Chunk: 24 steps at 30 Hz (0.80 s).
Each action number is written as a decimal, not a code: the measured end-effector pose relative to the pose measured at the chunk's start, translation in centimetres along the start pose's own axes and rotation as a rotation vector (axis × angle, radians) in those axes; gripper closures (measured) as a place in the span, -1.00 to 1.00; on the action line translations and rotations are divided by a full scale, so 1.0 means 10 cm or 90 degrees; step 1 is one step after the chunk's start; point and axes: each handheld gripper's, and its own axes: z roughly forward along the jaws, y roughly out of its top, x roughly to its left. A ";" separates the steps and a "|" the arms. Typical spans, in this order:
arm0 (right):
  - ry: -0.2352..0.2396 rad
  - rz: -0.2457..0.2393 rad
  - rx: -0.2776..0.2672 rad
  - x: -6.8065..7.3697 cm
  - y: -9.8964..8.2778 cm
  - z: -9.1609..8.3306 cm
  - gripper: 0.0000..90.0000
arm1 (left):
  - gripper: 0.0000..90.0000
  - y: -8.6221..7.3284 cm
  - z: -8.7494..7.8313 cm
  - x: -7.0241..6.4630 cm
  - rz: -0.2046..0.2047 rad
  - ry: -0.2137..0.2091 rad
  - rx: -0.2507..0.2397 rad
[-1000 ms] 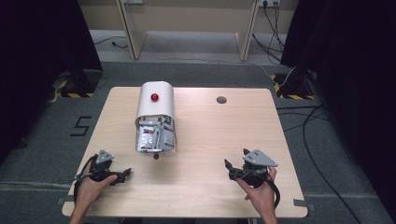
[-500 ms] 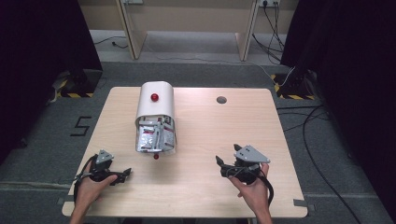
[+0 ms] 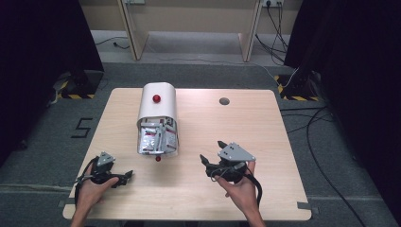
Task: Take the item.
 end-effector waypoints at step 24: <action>0.062 -0.051 0.002 0.42 0.45 0.43 -0.39 | -1.00 0.00 0.00 0.00 0.000 -0.001 0.000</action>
